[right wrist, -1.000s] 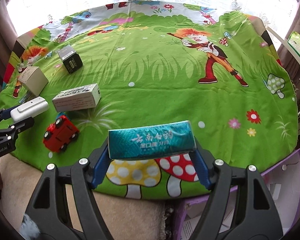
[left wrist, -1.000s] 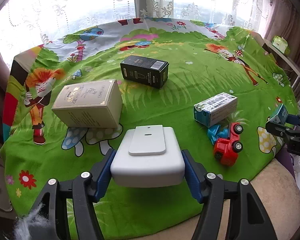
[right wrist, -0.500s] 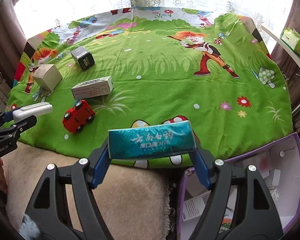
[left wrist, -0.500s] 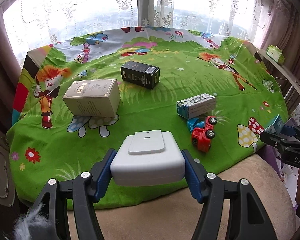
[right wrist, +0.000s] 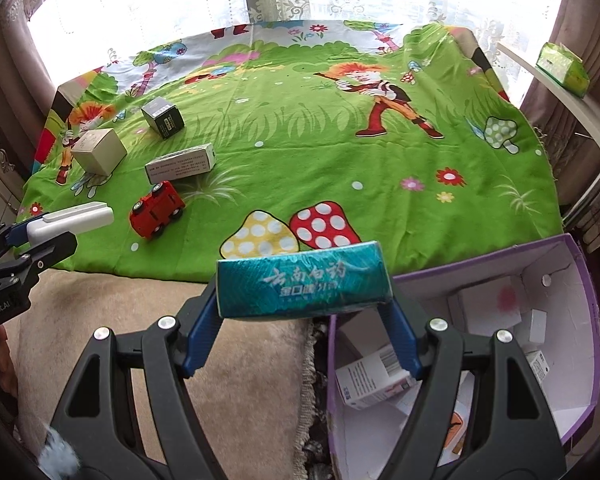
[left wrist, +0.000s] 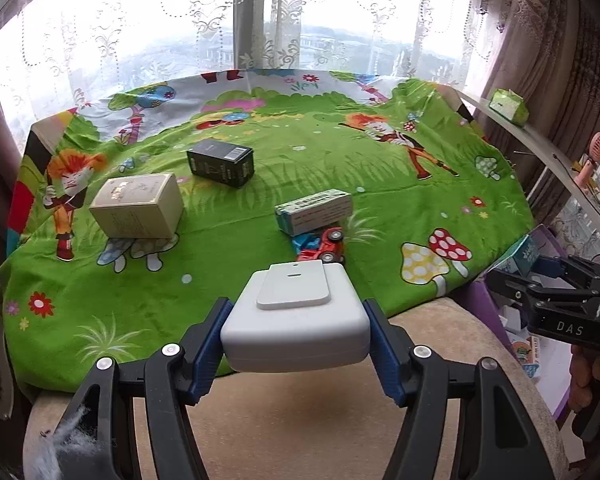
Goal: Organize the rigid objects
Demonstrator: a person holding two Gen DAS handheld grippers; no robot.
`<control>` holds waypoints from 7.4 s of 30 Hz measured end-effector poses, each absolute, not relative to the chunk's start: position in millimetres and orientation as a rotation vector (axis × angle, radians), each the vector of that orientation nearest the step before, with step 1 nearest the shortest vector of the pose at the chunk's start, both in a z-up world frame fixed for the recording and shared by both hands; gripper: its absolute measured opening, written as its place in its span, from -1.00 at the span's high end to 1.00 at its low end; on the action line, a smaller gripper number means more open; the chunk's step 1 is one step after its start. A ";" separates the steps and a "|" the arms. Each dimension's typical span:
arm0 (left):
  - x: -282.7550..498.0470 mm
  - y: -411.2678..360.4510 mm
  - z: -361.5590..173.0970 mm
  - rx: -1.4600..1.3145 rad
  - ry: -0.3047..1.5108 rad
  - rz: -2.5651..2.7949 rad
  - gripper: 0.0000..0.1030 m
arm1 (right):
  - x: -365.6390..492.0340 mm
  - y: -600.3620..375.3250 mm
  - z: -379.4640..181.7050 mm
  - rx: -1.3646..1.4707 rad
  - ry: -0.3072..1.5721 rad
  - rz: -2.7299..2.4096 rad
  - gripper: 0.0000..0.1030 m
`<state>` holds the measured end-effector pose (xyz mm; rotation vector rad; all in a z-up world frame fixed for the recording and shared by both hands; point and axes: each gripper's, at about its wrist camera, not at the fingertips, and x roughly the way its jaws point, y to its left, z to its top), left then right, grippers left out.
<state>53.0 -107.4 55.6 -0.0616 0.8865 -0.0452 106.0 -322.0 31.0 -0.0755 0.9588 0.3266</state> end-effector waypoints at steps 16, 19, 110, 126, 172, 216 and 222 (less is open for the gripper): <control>53.0 -172.0 63.6 -0.019 0.885 -0.215 -0.27 | 83.8 -384.0 37.7 -0.029 0.955 0.224 -0.47; 55.4 -188.7 63.8 -0.007 0.890 -0.263 -0.27 | 82.0 -399.8 36.0 -0.022 0.958 0.190 -0.47; 77.0 -133.7 41.7 -0.163 0.903 -0.197 -0.66 | 107.0 -306.6 25.3 -0.042 0.997 0.351 -0.61; 67.0 -99.8 49.1 -0.253 0.850 -0.171 -0.66 | 99.7 -276.5 34.7 -0.089 0.991 0.368 -0.61; 21.0 -7.4 43.0 -0.270 0.818 0.154 -0.66 | 94.6 -202.3 37.3 -0.143 0.946 0.422 -0.61; 183.2 54.6 5.2 -0.074 0.945 0.059 -0.97 | 171.3 -149.2 -14.0 -0.220 1.101 0.466 -0.16; 182.1 46.1 1.3 -0.059 0.958 0.012 -0.54 | 165.1 -153.3 -6.1 -0.212 1.084 0.455 -0.16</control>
